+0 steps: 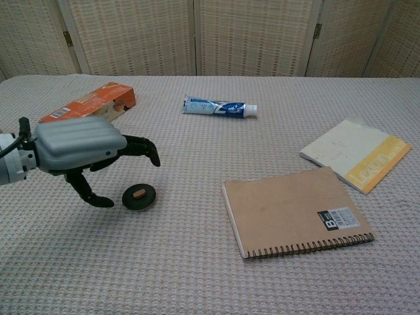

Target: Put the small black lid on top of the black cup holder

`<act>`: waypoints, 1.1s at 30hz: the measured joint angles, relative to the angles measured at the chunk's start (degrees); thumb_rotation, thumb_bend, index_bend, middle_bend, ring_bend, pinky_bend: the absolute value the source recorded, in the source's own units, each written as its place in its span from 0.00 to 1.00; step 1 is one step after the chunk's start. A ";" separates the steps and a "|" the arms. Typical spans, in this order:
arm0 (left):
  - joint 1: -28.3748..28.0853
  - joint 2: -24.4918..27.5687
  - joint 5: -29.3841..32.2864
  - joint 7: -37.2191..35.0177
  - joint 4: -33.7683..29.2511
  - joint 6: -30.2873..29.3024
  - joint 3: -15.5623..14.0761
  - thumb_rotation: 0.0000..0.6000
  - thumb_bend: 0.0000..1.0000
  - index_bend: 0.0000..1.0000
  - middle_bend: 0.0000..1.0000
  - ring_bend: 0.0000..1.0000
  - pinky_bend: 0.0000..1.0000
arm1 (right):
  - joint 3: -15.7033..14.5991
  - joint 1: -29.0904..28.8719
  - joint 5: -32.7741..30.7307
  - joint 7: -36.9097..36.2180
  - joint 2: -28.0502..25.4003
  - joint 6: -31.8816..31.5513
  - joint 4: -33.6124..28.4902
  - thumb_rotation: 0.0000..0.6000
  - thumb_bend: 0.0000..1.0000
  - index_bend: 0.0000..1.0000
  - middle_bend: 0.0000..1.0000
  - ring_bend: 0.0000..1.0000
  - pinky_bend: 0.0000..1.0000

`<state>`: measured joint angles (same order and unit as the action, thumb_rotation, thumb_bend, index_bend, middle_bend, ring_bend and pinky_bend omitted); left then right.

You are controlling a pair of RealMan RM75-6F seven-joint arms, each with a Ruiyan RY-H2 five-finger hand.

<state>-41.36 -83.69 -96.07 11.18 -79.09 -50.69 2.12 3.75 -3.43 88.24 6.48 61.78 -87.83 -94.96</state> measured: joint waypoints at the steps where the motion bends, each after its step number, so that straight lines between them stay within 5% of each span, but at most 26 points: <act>1: -0.16 -0.40 0.38 0.39 0.31 0.24 -0.02 1.00 0.17 0.19 0.14 0.72 0.80 | 0.02 0.07 -0.01 -0.11 0.00 -0.15 0.04 1.00 0.37 0.04 0.09 0.16 0.00; 33: -0.93 -8.79 5.47 1.23 9.92 -0.61 -2.17 1.00 0.21 0.34 0.28 0.77 0.80 | -0.04 0.31 -1.07 -2.59 1.18 0.60 2.46 1.00 0.37 0.07 0.09 0.17 0.00</act>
<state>-42.30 -92.48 -90.60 12.41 -69.17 -51.30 -0.05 3.72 -3.11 87.17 3.89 62.96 -87.23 -92.51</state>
